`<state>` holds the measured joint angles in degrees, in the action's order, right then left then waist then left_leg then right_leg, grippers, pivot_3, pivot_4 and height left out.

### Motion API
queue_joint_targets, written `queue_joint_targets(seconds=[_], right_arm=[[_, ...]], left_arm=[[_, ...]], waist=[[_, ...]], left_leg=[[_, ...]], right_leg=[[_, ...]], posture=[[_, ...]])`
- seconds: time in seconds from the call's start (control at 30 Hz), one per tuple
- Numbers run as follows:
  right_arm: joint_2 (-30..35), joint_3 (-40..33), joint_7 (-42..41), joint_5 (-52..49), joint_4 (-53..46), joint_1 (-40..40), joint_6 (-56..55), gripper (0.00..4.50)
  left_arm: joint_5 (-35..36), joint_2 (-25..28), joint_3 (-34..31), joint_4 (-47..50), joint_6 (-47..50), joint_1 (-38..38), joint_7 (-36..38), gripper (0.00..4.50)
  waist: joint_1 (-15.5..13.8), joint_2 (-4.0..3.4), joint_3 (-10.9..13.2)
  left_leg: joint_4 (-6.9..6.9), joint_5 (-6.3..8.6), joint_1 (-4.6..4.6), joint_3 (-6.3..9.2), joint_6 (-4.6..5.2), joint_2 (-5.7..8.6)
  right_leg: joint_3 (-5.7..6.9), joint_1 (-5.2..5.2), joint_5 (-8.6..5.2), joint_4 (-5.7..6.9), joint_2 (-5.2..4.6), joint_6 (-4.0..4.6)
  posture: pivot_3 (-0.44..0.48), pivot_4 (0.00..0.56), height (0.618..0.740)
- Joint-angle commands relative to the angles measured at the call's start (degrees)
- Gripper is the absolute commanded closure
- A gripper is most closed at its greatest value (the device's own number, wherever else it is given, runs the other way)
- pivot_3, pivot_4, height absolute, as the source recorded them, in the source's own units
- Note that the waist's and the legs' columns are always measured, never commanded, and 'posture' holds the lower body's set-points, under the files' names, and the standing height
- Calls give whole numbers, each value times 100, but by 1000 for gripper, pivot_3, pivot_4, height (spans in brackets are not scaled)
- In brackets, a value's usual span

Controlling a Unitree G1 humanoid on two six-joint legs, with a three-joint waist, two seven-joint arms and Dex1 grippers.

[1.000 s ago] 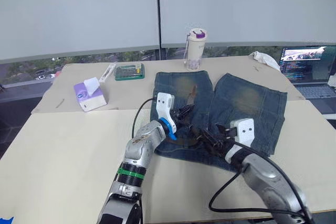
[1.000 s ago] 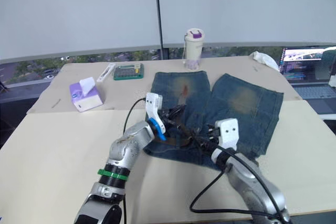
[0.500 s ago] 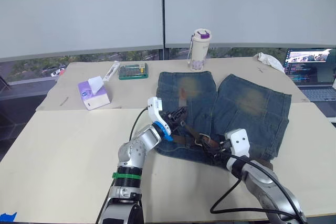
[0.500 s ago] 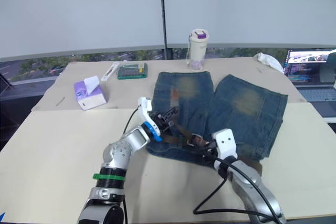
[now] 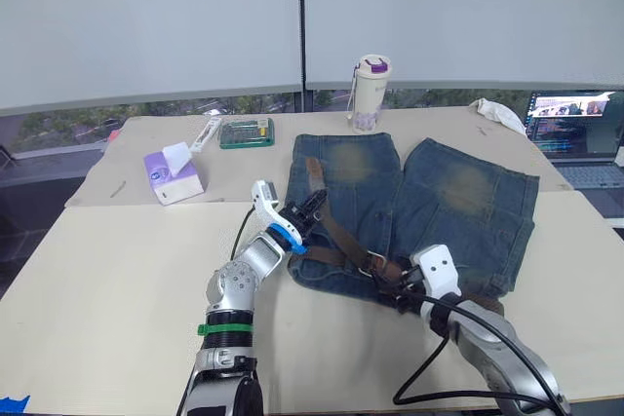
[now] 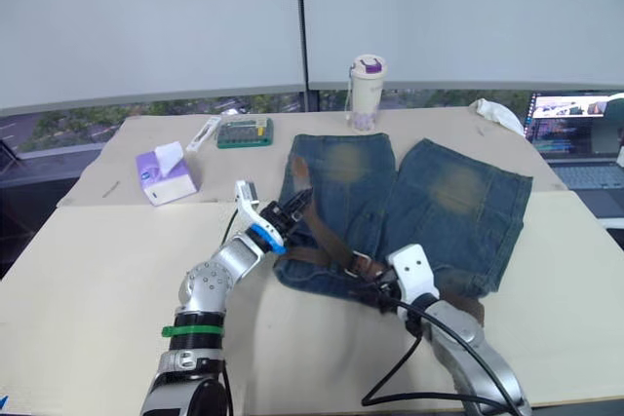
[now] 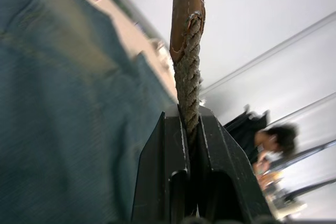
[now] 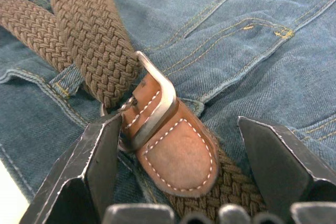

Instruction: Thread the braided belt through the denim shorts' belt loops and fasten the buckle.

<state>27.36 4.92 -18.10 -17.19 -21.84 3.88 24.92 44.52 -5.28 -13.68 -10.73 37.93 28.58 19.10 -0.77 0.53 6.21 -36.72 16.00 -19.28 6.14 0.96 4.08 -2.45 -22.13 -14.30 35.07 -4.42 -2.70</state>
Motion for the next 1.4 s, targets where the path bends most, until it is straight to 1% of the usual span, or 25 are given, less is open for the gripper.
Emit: queue_joint_targets(seconds=[0.03, 0.1, 0.2, 0.3, 0.43, 0.57, 0.6, 0.9, 1.0, 1.23, 1.4], right_arm=[[335, -372, -711, -305, -408, 154, -173, 675], [529, -468, -947, -262, -510, 151, -290, 675], [509, -685, -1182, -459, -522, -70, -466, 675], [549, -645, -1401, -425, -383, -230, -429, 1529], [534, -461, -1533, -190, -23, -445, -468, 2857], [640, -273, -1697, 256, 422, -614, -775, 4319], [579, -301, -1719, 214, 473, -654, -785, 4461], [240, -128, -1936, 155, 512, -1018, -678, 4461], [288, 42, -2028, 354, 527, -1017, -702, 4461], [5, 119, -1732, 576, 724, -1196, -661, 4461], [16, 84, -1716, 685, 773, -1145, -695, 4461]], left_arm=[[-112, 132, 138, 241, 6, -132, 82, 4500], [-146, 189, 196, 255, 2, -221, 103, 4500], [-208, 243, 216, 228, -61, -265, 111, 4500], [-249, 268, 237, 190, -104, -269, 137, 4500], [-279, 249, 258, 203, -141, -289, 122, 4500], [-260, 208, 216, 281, -160, -345, 52, 4500], [-256, 193, 205, 296, -173, -360, 33, 4500], [-343, 190, 142, 286, -337, -454, -91, 4500], [-375, 202, 132, 245, -385, -454, -98, 4500], [-431, 189, 128, 249, -413, -493, -98, 4500], [-455, 187, 132, 222, -453, -512, -70, 4500]], waist=[[3, 0, 0], [8, 2, 1], [8, 5, 4], [9, 8, 5], [-1, 8, 5], [1, 7, 4], [2, 7, 4], [8, 6, 4], [3, 3, 2], [8, -13, -7], [4, -22, -13]], left_leg=[[0, 0, -3, -1, 1, 1], [0, 1, -3, -1, 2, 1], [1, 2, -2, 0, 3, -3], [1, 2, -2, 0, 3, -2], [1, 2, -3, 0, 3, -1], [1, 2, -3, -1, 3, -1], [1, 2, -3, -1, 2, -1], [2, 2, -3, 0, 1, -4], [2, 2, -3, 0, 0, -4], [2, 2, -4, 1, 0, -3], [3, 2, -4, 1, -1, -2]], right_leg=[[-1, -1, 0, -2, 0, 0], [-1, -1, 0, -3, 0, 0], [1, -2, 0, -1, 2, 1], [0, -2, 0, -2, 1, 1], [1, -2, 1, -4, -1, 1], [-1, -3, 2, -3, -1, 3], [-1, -3, 2, -3, -1, 3], [-3, -4, 2, -2, -1, 4], [-4, -5, 3, -2, -1, 4], [-3, -7, 3, -2, 0, 5], [-3, -6, 3, -2, -1, 5]], posture=[[0, 150, 740], [0, 150, 740], [0, 150, 740], [0, 150, 740], [0, 150, 740], [0, 150, 740], [0, 150, 740], [0, 150, 740], [0, 150, 740], [0, 150, 740], [0, 150, 740]])
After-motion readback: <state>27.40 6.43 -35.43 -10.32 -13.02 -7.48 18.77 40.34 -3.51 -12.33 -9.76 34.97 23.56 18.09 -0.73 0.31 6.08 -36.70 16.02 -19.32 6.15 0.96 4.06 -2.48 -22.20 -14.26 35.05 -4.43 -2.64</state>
